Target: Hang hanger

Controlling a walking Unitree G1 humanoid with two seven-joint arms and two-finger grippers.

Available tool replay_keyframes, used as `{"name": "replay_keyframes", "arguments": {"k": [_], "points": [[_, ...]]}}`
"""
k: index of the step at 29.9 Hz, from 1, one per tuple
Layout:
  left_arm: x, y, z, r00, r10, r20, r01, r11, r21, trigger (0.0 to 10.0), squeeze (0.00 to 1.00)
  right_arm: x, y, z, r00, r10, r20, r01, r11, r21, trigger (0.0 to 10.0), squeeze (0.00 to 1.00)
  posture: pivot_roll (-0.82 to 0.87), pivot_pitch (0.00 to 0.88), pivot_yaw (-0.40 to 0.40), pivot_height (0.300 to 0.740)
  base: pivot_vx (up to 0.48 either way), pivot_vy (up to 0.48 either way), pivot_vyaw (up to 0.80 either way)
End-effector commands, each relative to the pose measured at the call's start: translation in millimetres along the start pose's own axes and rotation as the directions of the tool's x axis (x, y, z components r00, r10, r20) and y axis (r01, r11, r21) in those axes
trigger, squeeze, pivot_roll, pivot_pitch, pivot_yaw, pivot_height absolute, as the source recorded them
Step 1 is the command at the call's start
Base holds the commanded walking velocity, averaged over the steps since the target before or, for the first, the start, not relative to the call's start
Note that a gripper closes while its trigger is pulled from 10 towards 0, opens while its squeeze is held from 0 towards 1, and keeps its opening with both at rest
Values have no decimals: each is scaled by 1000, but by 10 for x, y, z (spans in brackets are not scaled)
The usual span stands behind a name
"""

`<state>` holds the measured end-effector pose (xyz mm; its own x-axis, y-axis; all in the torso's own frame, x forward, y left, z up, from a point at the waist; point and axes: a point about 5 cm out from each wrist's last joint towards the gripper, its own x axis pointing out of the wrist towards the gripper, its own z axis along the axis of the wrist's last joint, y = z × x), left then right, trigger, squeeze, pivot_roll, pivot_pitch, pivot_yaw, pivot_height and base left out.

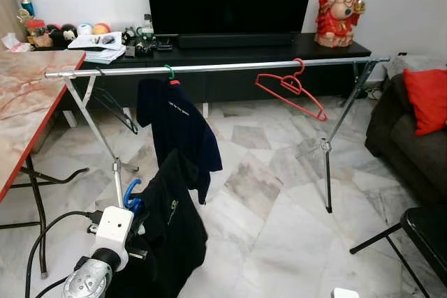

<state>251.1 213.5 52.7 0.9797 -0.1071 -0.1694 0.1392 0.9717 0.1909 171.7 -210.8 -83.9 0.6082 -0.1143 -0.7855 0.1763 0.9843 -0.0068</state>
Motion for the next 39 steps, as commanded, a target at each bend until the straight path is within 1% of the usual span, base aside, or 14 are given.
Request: {"name": "replay_keyframes", "arguments": {"k": [1,3,6,7,9,15,22,35,39], "points": [[-6,4,37,1000,13,7,-13,1000,2,10000,0,4,17,7,1000,1,1,-1,1000,-4,10000,0,34,16,12,740,330,0,0],[-6,-38,35,1000,4,3,-4,1000,-7,10000,0,2,20,0,1000,0,3,0,1000,14,10000,0,28,26,16,740,165,0,0],[-11,-57,34,1000,-1,-3,1,1000,-13,10000,0,0,17,-5,1000,0,4,0,1000,20,10000,0,26,31,17,740,226,0,0],[-12,-56,34,1000,1,-6,-1,1000,-19,10000,0,-1,15,-11,1000,1,2,-1,1000,17,10000,0,26,31,17,740,349,0,0],[-17,-60,29,1000,1,-12,-1,1000,-21,10000,0,-8,8,-42,1000,5,-15,-6,1000,-15,10000,0,27,35,16,740,354,0,0],[-46,-60,3,1000,4,-25,-4,1000,-22,10000,0,-16,17,-79,1000,9,-22,-9,1000,-6,10000,0,27,35,16,740,274,0,0],[-60,-99,-9,999,-4,-42,3,1000,-24,10000,0,-14,36,-75,999,23,-22,-24,999,-48,10000,0,30,44,12,740,309,0,0],[-64,-137,-19,998,-11,-56,9,1000,-26,10000,0,-11,54,-65,999,36,-21,-37,998,-54,10000,0,30,47,10,740,325,0,767],[-55,-147,-21,998,-17,-60,16,1000,-24,10000,0,-11,55,-66,999,39,-19,-40,999,-38,10000,0,28,47,10,740,323,0,547]]}}
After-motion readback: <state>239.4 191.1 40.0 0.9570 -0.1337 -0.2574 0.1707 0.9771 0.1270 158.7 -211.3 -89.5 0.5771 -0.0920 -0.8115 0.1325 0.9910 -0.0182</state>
